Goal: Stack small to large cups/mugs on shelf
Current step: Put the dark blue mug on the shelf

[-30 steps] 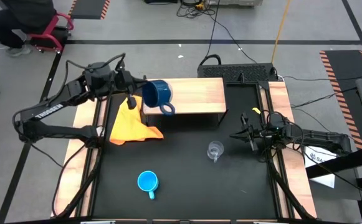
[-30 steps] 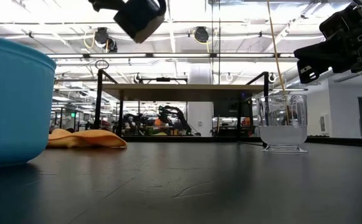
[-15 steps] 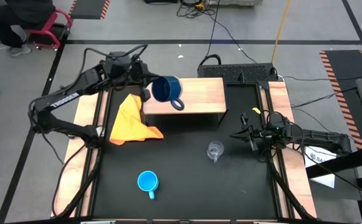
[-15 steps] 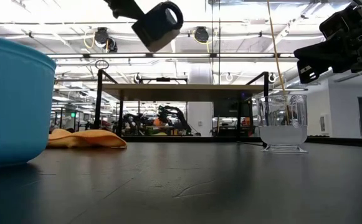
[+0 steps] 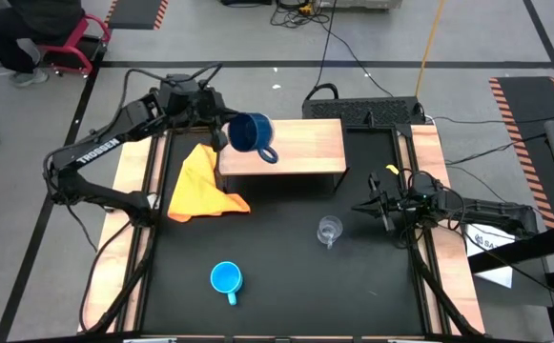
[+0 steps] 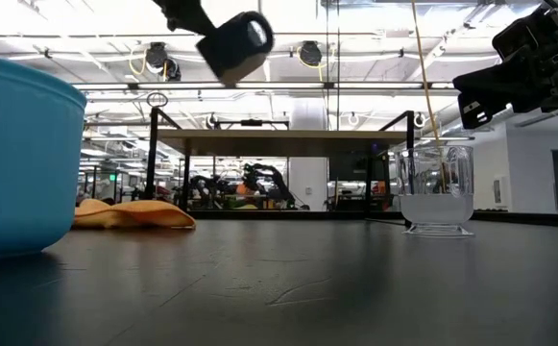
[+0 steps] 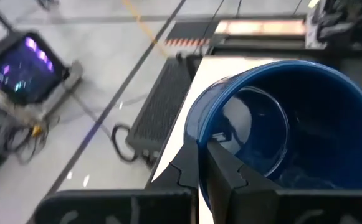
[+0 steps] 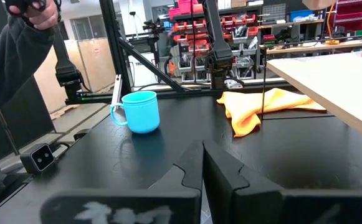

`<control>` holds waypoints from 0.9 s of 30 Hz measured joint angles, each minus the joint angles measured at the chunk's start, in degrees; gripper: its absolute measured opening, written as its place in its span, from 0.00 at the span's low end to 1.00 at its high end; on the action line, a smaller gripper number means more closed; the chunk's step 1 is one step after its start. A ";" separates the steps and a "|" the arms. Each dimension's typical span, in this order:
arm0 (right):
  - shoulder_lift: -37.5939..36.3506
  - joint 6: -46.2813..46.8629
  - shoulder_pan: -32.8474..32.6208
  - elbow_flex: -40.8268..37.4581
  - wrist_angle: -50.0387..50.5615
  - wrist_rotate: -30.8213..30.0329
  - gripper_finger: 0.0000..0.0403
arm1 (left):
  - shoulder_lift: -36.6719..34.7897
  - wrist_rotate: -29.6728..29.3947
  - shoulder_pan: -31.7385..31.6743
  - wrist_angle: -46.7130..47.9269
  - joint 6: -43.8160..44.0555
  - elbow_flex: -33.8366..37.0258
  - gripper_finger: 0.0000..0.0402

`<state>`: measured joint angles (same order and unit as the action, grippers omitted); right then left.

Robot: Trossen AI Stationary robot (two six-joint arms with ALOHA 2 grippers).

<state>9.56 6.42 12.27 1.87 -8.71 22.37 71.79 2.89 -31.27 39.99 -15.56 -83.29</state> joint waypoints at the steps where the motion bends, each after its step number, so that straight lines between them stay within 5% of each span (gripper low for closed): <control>1: -0.01 0.00 0.00 0.00 0.00 0.00 0.00 | 0.23 -0.26 -0.35 1.75 0.28 -1.15 0.02; 13: -0.01 -0.24 0.00 0.00 -0.02 0.00 0.00 | 5.42 0.34 -1.61 17.49 0.42 -9.68 0.02; 27: -0.02 -0.17 0.00 0.00 -0.04 0.00 0.00 | 12.94 -1.45 -1.65 22.38 -1.95 -16.71 0.02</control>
<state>9.54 6.24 12.27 1.87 -8.75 22.37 84.73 1.44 -32.93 62.36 -17.51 -100.01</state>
